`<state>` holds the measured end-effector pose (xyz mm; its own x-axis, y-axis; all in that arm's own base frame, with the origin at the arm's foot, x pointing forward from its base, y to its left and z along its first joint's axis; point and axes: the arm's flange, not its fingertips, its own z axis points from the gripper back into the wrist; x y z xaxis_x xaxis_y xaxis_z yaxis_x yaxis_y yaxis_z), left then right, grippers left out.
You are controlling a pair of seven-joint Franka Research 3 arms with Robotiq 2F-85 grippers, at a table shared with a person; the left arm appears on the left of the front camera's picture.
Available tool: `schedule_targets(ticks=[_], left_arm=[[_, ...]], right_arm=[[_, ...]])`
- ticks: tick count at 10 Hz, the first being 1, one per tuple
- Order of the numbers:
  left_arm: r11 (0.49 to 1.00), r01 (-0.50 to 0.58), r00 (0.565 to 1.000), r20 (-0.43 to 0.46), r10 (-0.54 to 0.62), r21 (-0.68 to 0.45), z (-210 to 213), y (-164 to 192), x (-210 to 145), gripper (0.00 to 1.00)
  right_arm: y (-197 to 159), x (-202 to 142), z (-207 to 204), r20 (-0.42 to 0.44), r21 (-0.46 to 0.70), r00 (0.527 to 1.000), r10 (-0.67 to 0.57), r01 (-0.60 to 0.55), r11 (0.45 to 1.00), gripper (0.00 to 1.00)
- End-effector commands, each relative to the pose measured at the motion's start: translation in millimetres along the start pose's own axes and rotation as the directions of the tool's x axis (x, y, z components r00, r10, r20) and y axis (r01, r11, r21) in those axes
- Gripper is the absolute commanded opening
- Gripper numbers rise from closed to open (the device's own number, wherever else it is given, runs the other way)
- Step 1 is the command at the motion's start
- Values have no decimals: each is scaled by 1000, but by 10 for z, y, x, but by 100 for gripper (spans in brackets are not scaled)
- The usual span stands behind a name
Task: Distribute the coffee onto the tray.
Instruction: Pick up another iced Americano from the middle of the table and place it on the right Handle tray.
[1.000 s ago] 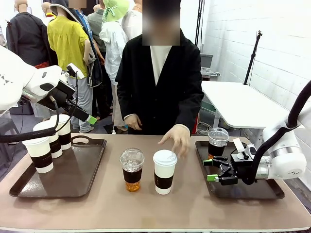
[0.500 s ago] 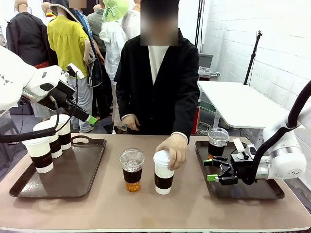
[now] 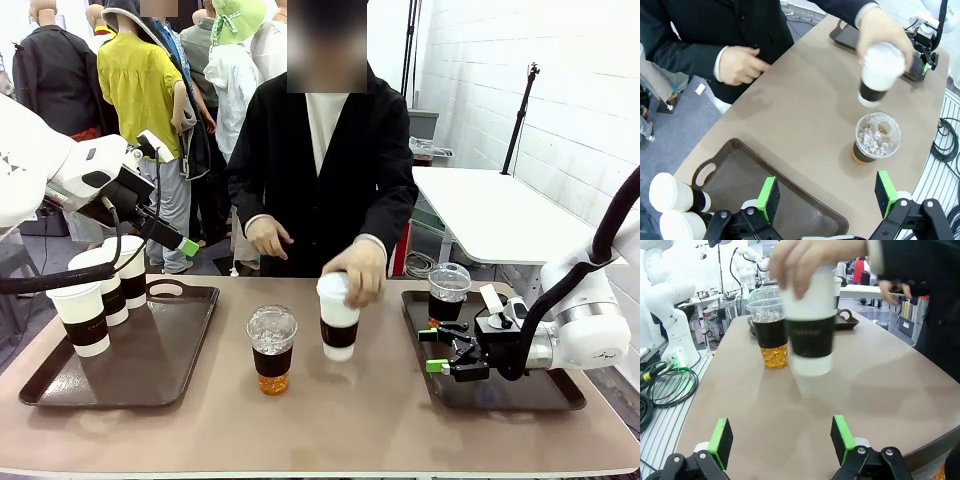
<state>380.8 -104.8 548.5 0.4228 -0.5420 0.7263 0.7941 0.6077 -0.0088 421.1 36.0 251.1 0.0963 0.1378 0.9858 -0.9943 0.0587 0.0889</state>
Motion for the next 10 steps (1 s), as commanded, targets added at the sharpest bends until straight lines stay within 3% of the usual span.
schedule_targets(ticks=[1,10], left_arm=[[1000,-4,1000,0,4,-8,1,14,-13,100],[1000,-4,1000,0,4,-8,1,14,-13,100]], right_arm=[[21,12,-3,-3,-1,1000,2,-2,1000,100],[21,12,-3,-3,-1,1000,2,-2,1000,100]])
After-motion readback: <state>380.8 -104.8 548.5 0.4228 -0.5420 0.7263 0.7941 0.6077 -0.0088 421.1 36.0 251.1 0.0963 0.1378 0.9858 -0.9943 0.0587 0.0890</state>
